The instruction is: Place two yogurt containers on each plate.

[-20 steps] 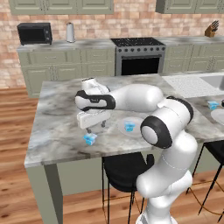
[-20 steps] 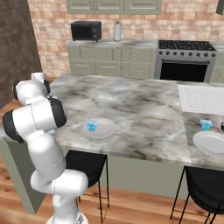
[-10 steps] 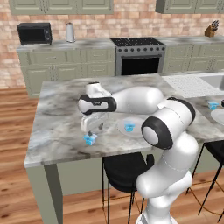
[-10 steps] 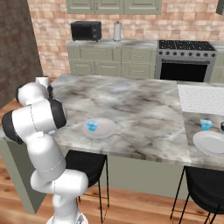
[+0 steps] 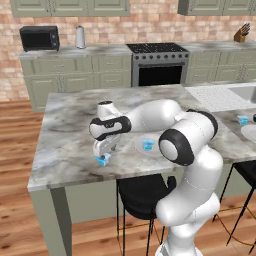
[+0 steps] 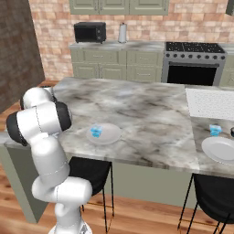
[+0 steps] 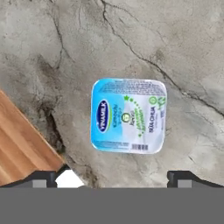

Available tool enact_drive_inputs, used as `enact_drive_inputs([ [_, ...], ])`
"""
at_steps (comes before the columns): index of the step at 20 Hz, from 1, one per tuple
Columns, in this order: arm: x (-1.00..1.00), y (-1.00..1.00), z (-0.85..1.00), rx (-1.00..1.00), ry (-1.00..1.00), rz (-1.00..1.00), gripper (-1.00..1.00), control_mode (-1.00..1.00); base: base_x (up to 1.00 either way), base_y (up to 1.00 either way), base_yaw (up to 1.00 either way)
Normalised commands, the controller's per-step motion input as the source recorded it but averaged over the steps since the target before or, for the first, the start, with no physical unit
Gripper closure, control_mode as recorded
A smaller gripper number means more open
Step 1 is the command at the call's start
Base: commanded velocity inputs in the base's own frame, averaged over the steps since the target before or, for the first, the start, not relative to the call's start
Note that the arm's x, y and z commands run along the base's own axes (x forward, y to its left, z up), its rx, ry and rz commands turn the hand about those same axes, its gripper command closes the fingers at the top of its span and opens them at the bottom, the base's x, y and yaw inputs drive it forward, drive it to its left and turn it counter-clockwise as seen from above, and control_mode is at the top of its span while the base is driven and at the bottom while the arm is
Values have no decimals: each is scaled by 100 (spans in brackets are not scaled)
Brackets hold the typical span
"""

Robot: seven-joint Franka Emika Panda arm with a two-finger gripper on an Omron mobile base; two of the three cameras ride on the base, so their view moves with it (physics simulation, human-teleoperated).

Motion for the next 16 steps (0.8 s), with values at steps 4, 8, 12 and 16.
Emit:
enact_drive_inputs([
  [4, 26, 19, -27, 0, -1, 0, -100, -100, 0, 0, 0],
  [8, 23, 39, -27, 1, 0, 0, -100, -100, 0, 0, 0],
  [12, 18, 4, -5, 1, 0, 0, -100, -100, 0, 0, 0],
  [16, 5, -1, -1, 0, 0, 0, -100, -100, 0, 0, 0],
])
